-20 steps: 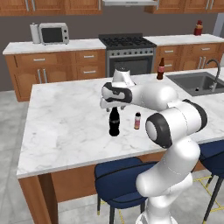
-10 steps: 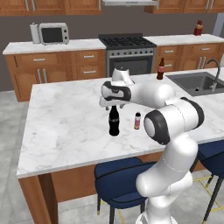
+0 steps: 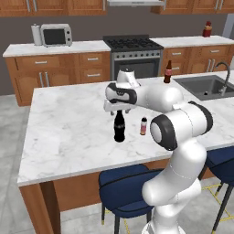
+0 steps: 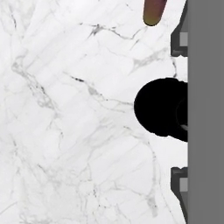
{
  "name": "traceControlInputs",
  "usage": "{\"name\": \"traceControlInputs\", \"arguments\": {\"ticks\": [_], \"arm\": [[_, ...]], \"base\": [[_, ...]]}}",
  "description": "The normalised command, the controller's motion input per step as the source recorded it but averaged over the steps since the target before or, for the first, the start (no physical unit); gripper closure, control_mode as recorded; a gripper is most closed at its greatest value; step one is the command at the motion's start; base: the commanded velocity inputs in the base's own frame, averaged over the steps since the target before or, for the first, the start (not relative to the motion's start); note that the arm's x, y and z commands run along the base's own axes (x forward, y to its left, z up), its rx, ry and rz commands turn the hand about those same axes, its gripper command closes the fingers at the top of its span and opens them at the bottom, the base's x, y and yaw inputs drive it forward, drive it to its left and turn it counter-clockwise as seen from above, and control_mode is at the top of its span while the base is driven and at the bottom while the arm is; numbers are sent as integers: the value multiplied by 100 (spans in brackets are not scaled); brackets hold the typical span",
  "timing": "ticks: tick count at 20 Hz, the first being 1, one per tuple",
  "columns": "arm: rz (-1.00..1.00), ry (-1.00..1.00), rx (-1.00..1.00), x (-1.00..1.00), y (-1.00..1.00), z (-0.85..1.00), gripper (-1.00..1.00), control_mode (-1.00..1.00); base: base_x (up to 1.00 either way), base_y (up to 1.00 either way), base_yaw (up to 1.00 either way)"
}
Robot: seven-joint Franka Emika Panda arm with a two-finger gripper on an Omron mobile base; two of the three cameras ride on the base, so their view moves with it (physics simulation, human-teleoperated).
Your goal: Place the large bottle from the dining counter next to the other large bottle outside the sink, and place the small bottle from the dining counter next to the other small bottle inside the sink.
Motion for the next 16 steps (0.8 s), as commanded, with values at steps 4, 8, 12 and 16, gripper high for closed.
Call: {"name": "traceControlInputs", "arguments": {"ticks": [4, 8, 12, 16], "arm": [[0, 18, 0, -2, 0, 0, -100, -100], [0, 12, 0, 0, 0, -1, -100, -100], [0, 3, 0, 1, 0, -1, -100, -100], [0, 0, 0, 0, 0, -9, -100, -100]], "base": [[0, 0, 0], [0, 0, 0], [0, 0, 0], [0, 0, 0]]}}
